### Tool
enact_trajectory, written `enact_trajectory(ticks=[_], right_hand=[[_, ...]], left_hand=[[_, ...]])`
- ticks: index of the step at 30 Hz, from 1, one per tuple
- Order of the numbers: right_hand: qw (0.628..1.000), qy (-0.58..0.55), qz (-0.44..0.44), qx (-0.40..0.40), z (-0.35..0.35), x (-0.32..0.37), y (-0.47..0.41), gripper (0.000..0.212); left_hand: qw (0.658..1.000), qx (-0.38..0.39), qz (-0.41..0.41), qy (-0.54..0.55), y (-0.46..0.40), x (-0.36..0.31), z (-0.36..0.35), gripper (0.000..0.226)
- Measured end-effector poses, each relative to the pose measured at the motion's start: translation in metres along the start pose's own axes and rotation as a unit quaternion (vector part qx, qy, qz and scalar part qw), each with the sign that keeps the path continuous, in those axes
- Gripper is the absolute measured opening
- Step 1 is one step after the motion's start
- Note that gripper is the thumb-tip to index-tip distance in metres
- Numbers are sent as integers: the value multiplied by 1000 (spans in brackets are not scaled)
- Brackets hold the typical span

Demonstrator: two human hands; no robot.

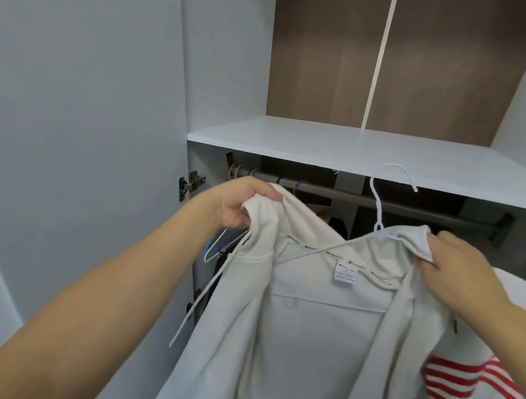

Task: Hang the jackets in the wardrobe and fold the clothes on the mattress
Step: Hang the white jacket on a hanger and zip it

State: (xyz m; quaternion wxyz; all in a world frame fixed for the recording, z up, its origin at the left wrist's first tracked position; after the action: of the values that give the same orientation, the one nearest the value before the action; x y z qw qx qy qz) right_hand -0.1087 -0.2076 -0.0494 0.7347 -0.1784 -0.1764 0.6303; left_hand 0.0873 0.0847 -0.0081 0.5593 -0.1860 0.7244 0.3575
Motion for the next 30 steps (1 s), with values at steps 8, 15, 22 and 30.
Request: enact_trajectory(ticks=[8, 15, 22, 30], right_hand=[[925, -370, -86, -11, 14, 49, -24, 18], [854, -505, -126, 6, 37, 54, -17, 23], [834, -522, -176, -12, 26, 48, -10, 19], [957, -270, -104, 11, -12, 32, -17, 16]], left_hand=[[990, -4, -124, -59, 11, -29, -95, 13], [917, -48, -277, -284, 14, -40, -110, 9], [805, -23, -191, -561, -6, 10, -82, 50], [909, -86, -143, -381, -27, 50, -88, 40]])
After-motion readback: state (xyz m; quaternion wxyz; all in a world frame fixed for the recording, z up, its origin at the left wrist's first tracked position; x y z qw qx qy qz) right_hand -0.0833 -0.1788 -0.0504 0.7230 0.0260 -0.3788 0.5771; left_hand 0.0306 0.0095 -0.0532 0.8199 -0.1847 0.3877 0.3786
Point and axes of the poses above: each hand's wrist, its own y-axis away from the middle knuckle, its own z-axis out of the back of the hand, x = y × z, the point moved 1 cm from there along -y, towards the middle knuckle, and after that the axes turned 6 degrees about z, right-handed, at the moved point
